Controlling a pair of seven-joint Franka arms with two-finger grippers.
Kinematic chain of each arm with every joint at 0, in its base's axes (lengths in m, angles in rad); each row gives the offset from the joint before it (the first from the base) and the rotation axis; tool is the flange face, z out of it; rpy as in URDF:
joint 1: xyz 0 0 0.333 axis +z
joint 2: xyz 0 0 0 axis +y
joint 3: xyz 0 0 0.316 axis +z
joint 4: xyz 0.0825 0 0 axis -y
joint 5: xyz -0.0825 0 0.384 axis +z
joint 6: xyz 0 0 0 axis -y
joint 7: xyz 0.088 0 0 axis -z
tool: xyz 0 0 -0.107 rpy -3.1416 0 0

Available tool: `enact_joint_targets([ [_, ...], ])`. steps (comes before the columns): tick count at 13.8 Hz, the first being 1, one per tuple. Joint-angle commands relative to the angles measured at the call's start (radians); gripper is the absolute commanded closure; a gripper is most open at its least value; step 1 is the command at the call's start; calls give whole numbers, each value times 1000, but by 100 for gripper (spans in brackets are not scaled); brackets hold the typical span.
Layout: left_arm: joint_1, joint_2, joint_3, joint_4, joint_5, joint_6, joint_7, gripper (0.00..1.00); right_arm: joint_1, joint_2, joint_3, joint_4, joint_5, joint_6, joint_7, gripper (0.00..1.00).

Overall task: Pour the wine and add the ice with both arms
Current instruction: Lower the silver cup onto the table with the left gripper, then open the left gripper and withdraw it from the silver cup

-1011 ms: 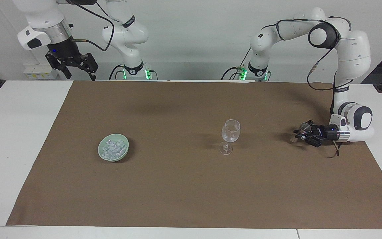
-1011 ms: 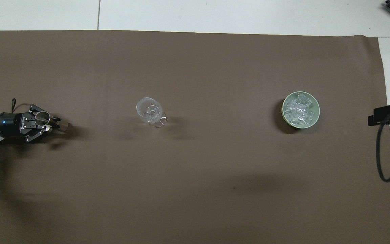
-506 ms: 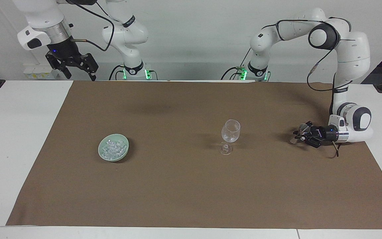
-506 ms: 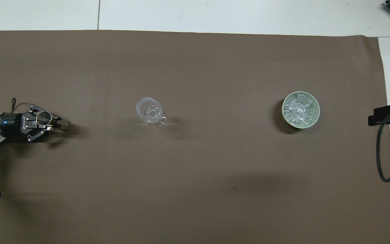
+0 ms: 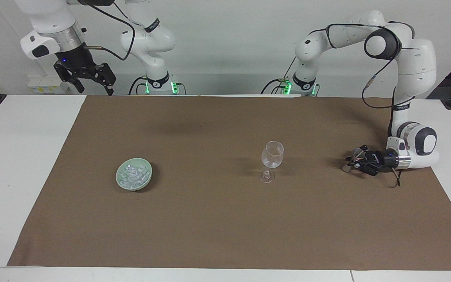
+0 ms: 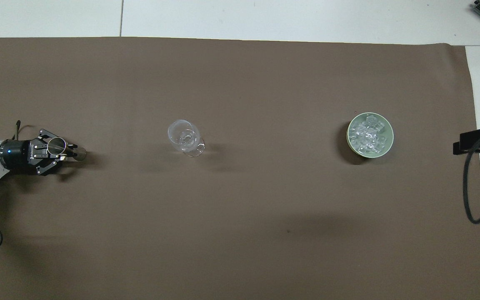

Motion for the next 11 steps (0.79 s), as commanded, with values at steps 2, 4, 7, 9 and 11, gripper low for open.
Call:
enact_joint_targets([
  [2,1,7,0,20,10,11,14,69,1,-20,-4,-21,10,12,-19,0],
  [4,0,-5,0,26,15,9,14,60,1,-20,-4,-21,12,12,-19,0],
  [7,1,-11,2,34,35,3,4,38,1,-20,-4,-21,10,12,-19,0],
  [9,3,-31,3,50,59,4,5,29,1,-20,-4,-21,10,12,-19,0],
  [11,14,-63,5,83,102,4,-2,21,1,-20,-4,-21,10,12,-19,0],
])
